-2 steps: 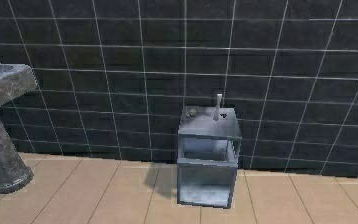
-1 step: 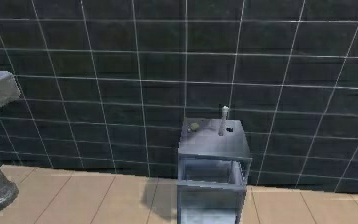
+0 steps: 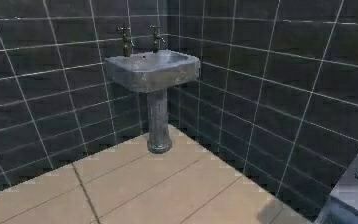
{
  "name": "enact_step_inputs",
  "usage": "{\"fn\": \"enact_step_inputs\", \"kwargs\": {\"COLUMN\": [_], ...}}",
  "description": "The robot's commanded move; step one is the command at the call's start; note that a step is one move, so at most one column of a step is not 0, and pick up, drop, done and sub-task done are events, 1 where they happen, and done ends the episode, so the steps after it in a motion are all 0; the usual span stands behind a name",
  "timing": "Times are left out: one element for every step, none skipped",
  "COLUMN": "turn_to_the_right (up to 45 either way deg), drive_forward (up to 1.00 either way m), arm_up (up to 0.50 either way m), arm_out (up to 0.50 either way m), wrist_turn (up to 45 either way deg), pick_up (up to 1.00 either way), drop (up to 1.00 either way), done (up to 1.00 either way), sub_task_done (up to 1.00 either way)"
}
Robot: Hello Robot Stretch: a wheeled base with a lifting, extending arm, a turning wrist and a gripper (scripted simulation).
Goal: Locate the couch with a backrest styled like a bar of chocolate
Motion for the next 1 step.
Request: {"fn": "enact_step_inputs", "kwargs": {"turn_to_the_right": [-39.0], "drive_forward": [0.00], "arm_up": [0.00], "arm_out": [0.00], "wrist_turn": [0.0], "pick_up": [0.00], "drop": [0.00], "done": [0.00], "sub_task_done": [0.00]}}
